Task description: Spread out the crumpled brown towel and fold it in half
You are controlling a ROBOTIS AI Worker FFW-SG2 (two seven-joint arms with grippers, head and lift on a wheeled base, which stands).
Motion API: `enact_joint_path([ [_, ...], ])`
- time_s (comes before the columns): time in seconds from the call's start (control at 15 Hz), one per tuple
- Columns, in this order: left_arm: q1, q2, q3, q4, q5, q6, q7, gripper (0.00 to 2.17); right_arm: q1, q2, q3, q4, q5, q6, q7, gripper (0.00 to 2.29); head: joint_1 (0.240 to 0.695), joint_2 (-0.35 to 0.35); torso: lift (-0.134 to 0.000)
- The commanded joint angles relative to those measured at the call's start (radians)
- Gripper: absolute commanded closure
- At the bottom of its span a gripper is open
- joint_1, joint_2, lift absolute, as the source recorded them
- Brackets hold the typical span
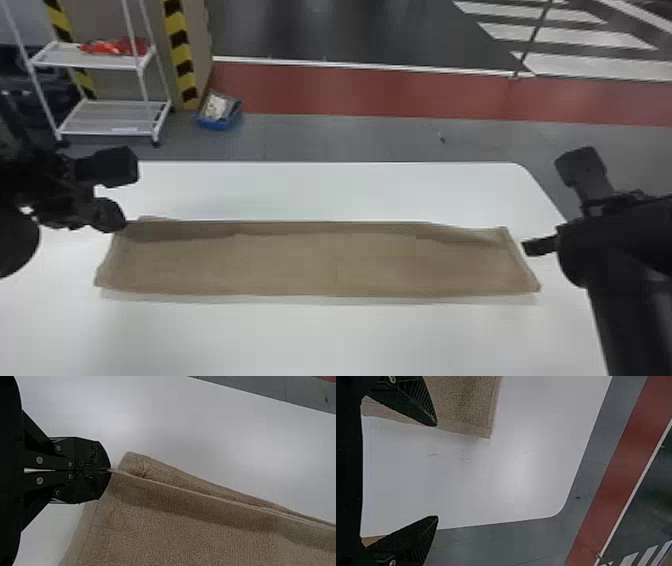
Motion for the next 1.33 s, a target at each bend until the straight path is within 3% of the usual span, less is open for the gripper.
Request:
enact_joint_path([
  [0.0, 0.004, 0.003, 0.003, -0.004, 0.013, -0.023, 0.016, 0.90, 0.004, 0.000, 0.006, -0.012, 0.003, 0.018, 0.000, 0.05, 0.695, -0.130, -0.125],
  [0.2, 0.013, 0.005, 0.003, -0.007, 0.015, -0.032, 0.030, 0.21, 0.018, 0.000, 0.009, -0.036, 0.001, 0.052, 0.002, 0.05, 0.695, -0.131, -0.125],
  [0.27, 0.021, 0.005, 0.003, -0.011, 0.015, -0.032, 0.039, 0.12, 0.023, 0.000, 0.007, -0.045, 0.001, 0.055, 0.002, 0.05, 0.695, -0.131, -0.125],
  [0.47, 0.041, 0.005, 0.037, -0.050, 0.046, -0.032, 0.037, 0.09, 0.029, 0.000, -0.014, -0.074, -0.019, 0.076, 0.016, 0.05, 0.695, -0.131, -0.125],
  [0.6, 0.050, 0.005, 0.069, -0.096, 0.075, -0.029, 0.033, 0.09, 0.017, -0.006, -0.045, -0.097, -0.079, 0.156, 0.025, 0.05, 0.695, -0.132, -0.125],
  [0.73, 0.070, 0.006, 0.111, -0.129, 0.121, -0.020, 0.033, 0.08, -0.003, -0.011, -0.091, -0.102, -0.143, 0.236, 0.040, 0.05, 0.695, -0.131, -0.125],
  [1.07, 0.078, 0.005, 0.200, -0.163, 0.320, 0.152, 0.011, 0.08, -0.019, -0.017, -0.194, -0.102, -0.255, 0.322, 0.052, 0.05, 0.695, -0.127, -0.125],
  [1.27, 0.089, 0.002, 0.218, -0.175, 0.354, 0.195, -0.007, 0.08, -0.020, -0.026, -0.215, -0.102, -0.281, 0.331, 0.054, 0.05, 0.695, -0.124, -0.125],
])
